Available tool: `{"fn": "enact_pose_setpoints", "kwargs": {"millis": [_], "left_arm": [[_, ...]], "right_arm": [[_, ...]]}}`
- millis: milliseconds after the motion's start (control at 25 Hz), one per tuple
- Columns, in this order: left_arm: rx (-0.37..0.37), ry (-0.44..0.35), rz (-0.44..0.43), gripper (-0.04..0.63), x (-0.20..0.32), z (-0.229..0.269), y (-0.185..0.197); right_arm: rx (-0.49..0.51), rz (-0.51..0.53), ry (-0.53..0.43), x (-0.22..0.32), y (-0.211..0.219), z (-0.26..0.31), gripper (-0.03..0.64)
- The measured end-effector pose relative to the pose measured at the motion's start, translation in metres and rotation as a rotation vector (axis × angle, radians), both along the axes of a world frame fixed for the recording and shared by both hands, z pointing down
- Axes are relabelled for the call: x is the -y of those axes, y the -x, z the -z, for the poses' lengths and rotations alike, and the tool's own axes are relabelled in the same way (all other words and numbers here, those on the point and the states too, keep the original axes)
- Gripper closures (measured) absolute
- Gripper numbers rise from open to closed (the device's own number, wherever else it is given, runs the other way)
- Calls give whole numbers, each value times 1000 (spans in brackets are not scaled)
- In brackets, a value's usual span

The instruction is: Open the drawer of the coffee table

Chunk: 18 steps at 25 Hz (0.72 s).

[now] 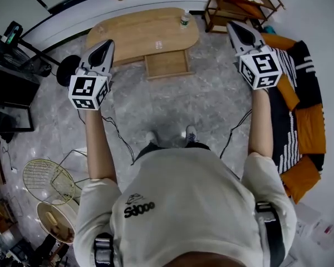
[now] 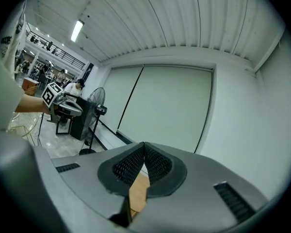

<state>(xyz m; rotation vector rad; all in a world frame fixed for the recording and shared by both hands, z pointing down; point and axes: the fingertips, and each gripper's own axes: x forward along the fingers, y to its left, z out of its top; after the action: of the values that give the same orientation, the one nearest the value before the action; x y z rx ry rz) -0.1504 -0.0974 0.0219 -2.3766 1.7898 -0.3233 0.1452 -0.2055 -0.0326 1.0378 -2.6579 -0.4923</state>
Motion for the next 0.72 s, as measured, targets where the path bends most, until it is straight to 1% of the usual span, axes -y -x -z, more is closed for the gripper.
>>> {"fn": "enact_pose_setpoints", "kwargs": {"millis": [160, 280, 560, 720], "left_arm": [[29, -1, 25, 577, 1, 8, -29], [40, -9, 36, 577, 2, 16, -44], [77, -22, 63, 577, 3, 29, -66], [71, -36, 86, 577, 0, 40, -63]], "right_arm": [[3, 10, -18, 5, -21, 7, 611], [-3, 15, -32, 7, -28, 10, 611], [-19, 43, -52, 3, -30, 13, 611], [-32, 68, -73, -1, -18, 18, 611]]}}
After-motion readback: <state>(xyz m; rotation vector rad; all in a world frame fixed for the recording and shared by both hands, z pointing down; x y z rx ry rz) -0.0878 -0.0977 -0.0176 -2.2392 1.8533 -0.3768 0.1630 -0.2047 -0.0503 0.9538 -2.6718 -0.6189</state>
